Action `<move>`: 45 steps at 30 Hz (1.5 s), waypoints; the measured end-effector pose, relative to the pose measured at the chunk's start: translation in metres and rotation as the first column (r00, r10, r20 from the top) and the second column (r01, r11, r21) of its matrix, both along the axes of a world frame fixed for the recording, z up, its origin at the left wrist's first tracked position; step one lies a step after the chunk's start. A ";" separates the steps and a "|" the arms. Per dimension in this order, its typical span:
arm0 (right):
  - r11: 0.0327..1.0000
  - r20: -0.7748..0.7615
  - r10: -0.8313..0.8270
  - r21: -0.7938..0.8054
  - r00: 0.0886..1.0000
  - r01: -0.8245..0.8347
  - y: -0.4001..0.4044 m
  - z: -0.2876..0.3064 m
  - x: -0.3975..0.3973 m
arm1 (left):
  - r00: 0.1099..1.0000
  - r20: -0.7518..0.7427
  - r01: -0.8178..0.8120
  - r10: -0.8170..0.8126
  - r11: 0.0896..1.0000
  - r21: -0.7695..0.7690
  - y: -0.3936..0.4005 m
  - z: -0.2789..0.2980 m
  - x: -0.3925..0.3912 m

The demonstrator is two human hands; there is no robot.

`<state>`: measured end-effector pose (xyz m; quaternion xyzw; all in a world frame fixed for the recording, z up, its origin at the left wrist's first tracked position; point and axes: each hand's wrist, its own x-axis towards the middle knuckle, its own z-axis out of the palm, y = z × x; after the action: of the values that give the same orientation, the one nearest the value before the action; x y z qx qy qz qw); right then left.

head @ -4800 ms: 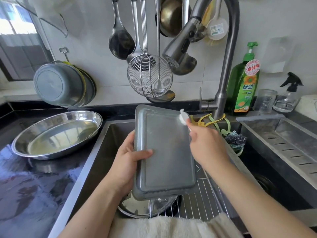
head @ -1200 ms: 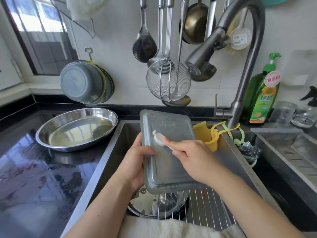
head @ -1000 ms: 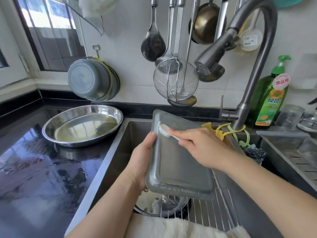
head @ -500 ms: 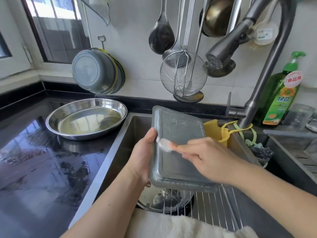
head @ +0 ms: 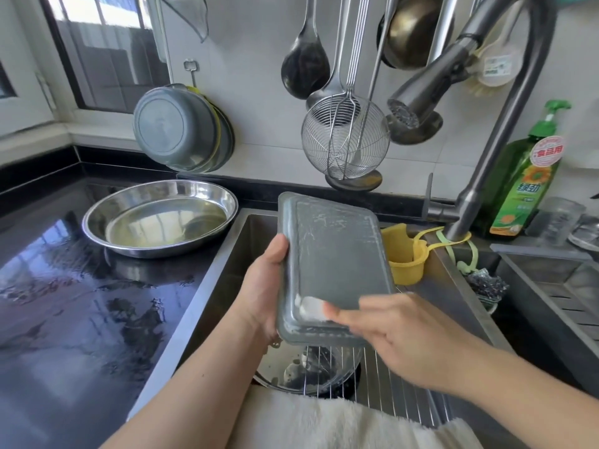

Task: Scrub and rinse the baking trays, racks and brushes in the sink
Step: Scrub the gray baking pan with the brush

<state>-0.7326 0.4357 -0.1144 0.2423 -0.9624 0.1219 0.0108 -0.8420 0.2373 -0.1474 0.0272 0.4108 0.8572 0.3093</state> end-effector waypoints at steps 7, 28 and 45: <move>0.971 -0.159 -0.239 -0.033 0.958 0.237 0.032 0.031 -0.071 | 1.000 0.024 -0.010 0.011 0.999 -0.033 0.003 0.002 0.005; 0.997 -0.075 -0.078 0.022 0.994 0.080 0.037 0.011 -0.004 | 0.997 0.006 -0.083 0.083 0.997 0.005 0.001 0.012 0.013; 0.950 -0.102 -0.308 0.012 0.946 0.311 0.063 0.035 -0.045 | 0.996 -0.001 -0.087 0.087 0.994 0.061 0.002 0.010 0.016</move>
<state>-0.7778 0.4985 -0.0796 0.0942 -0.9884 0.0931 0.0739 -0.8263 0.2389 -0.1372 0.0201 0.3858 0.8820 0.2699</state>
